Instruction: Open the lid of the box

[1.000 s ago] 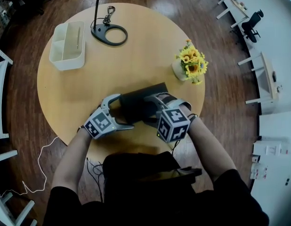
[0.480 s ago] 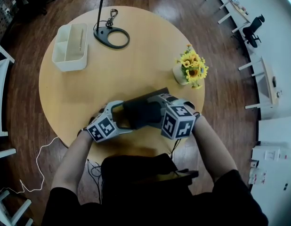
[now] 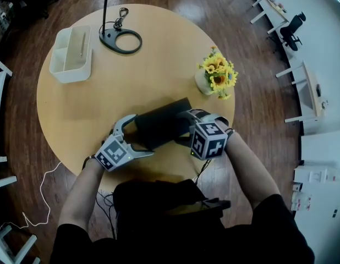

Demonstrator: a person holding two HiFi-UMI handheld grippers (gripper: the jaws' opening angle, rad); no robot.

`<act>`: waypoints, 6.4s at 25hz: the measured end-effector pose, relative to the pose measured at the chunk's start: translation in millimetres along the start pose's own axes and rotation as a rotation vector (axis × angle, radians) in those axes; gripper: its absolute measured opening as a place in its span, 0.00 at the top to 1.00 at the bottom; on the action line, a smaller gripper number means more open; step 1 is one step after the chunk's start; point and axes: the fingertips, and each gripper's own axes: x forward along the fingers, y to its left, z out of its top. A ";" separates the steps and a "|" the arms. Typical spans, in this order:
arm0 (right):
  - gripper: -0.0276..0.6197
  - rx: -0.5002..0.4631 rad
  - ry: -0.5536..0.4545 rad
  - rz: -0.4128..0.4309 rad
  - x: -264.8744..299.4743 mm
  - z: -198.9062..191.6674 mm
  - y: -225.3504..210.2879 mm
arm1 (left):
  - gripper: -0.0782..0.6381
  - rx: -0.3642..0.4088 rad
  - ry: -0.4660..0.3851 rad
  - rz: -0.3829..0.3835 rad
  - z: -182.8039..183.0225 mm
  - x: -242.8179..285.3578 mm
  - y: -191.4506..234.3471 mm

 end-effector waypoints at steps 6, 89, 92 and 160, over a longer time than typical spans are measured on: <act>0.52 -0.107 -0.015 -0.033 -3.5 5.1 -3.7 | 0.05 -0.031 -0.015 0.011 0.7 0.5 3.4; 0.59 -0.412 -0.214 0.142 -19.7 11.0 22.4 | 0.07 -0.081 -0.111 0.462 7.5 30.8 -19.7; 0.59 -0.428 -0.226 0.145 -20.8 9.7 22.4 | 0.07 -0.078 -0.107 0.463 8.2 31.0 -20.3; 0.95 0.985 -1.179 -0.597 -212.1 -97.6 -57.5 | 0.74 -0.077 -0.348 0.662 192.2 -112.9 -7.4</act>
